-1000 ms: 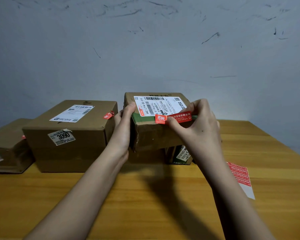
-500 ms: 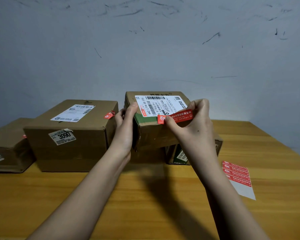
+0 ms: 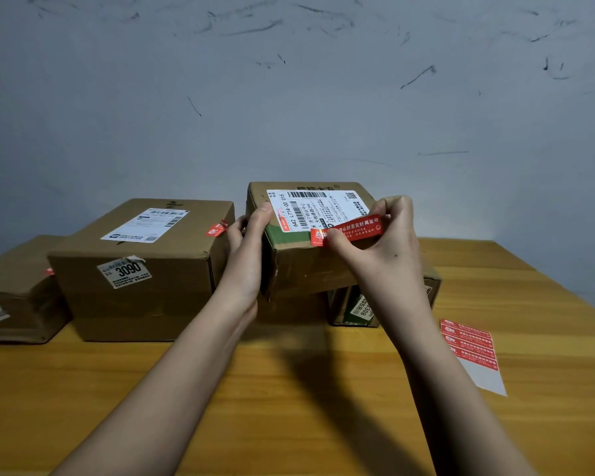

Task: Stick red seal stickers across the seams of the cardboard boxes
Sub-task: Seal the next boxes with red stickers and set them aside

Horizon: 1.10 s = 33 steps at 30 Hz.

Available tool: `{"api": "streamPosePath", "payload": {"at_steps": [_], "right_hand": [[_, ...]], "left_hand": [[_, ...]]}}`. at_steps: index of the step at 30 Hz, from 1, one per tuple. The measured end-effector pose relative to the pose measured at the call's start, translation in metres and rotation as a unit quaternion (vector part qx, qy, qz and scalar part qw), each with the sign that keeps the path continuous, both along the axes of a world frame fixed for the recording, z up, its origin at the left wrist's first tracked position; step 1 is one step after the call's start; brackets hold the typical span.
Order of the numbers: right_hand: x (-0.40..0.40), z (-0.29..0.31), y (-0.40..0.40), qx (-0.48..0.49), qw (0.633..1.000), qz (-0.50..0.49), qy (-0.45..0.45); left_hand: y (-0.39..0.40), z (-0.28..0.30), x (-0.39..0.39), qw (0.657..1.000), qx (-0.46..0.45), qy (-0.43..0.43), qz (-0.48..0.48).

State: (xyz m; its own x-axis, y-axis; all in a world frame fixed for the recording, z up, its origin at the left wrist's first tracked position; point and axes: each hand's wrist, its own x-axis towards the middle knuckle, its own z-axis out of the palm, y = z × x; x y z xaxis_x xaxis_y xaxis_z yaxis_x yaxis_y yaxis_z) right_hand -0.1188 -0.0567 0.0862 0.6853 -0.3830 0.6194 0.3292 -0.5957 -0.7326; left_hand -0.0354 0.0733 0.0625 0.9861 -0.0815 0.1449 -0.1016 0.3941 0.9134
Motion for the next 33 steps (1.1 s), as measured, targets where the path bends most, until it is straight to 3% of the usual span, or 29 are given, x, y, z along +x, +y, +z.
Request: {"api": "streamPosePath", "payload": {"at_steps": [23,33], "right_hand": [[-0.001,0.003,-0.003,0.051,0.996,0.071,-0.026],[0.004,-0.003,-0.012,0.123,0.981,0.103,-0.106]], "left_hand": [[0.005,0.000,0.002,1.000,0.001,-0.009,-0.016],[0.011,-0.001,0.007,0.999,0.016,0.001,-0.031]]}}
